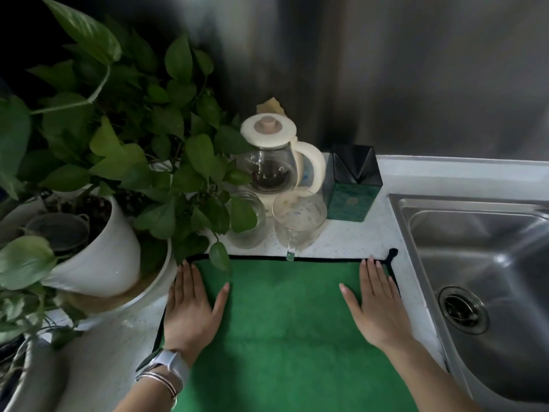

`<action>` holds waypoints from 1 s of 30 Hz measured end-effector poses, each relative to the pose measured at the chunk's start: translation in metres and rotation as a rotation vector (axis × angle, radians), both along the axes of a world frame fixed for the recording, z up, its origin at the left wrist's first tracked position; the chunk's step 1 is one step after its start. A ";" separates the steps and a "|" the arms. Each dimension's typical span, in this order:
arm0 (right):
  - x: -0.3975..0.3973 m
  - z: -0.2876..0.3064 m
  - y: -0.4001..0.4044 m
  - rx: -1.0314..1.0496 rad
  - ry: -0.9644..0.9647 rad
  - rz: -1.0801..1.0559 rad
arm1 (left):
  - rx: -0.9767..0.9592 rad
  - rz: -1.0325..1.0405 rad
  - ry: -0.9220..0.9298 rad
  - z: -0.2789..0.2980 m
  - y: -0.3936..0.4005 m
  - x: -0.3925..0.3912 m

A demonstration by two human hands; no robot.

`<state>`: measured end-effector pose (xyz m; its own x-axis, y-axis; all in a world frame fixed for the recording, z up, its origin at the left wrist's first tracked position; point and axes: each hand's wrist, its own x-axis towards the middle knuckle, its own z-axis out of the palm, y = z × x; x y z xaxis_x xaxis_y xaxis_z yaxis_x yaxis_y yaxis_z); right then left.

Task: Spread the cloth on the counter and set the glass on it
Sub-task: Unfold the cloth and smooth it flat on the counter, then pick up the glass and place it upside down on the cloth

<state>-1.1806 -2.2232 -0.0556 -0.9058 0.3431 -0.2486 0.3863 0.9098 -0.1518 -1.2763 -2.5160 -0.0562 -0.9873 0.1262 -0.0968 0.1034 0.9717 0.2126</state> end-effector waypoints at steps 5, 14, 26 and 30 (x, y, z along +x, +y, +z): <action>0.002 0.010 0.003 -0.077 -0.004 -0.017 | -0.005 0.017 -0.045 0.006 -0.004 -0.002; 0.121 0.010 -0.055 -0.043 0.021 -0.026 | 0.061 -0.052 -0.085 0.014 -0.039 0.113; 0.162 -0.003 -0.062 0.030 -0.008 -0.036 | 0.005 -0.057 -0.140 0.016 -0.058 0.142; 0.135 0.021 -0.065 -0.056 0.116 -0.066 | 0.083 -0.040 -0.111 0.032 -0.043 0.130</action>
